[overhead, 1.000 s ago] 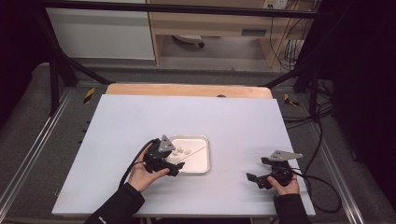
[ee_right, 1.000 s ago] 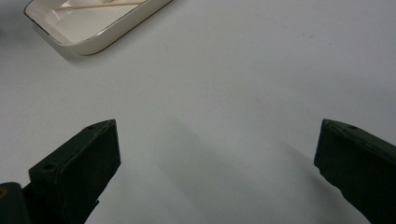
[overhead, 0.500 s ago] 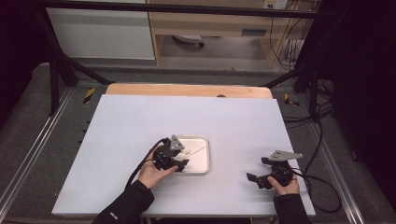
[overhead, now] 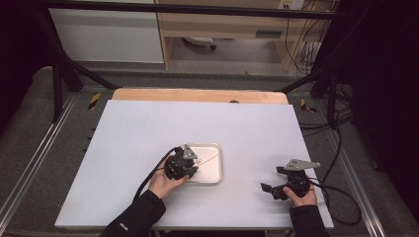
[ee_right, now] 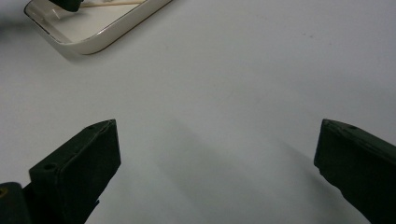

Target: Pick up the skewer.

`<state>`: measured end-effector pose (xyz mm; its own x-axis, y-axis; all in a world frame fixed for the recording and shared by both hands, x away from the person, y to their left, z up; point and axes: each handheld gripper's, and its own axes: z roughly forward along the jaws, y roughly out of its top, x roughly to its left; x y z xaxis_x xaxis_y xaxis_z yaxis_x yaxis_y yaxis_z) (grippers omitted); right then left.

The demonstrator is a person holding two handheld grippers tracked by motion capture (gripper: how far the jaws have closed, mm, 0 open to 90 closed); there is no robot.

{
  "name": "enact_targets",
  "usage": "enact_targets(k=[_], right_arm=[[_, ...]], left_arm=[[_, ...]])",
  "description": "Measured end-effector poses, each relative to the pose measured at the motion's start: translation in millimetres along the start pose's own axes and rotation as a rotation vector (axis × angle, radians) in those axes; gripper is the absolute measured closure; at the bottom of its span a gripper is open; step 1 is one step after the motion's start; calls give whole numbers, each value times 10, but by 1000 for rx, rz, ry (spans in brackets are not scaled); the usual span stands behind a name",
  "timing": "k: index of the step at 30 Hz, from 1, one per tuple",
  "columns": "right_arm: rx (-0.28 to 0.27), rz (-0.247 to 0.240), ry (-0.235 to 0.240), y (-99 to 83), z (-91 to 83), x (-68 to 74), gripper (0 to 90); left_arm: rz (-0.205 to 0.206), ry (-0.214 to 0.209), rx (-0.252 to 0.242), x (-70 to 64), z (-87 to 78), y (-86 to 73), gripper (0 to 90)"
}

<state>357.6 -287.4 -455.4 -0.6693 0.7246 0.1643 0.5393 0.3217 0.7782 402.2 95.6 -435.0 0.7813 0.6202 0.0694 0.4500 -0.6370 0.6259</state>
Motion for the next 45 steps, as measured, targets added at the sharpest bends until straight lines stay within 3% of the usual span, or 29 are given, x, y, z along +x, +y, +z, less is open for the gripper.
enact_targets(k=[16,37,45], right_arm=[[1,-4,0,-2,6,0,10],[1,-3,-2,-2,6,2,10],[5,-7,-2,-3,10,4,10]], left_arm=[[-22,-12,-12,25,28,-19,873],[-14,-24,-52,27,25,-58,890],[-16,-34,-84,30,-72,-51,890]])
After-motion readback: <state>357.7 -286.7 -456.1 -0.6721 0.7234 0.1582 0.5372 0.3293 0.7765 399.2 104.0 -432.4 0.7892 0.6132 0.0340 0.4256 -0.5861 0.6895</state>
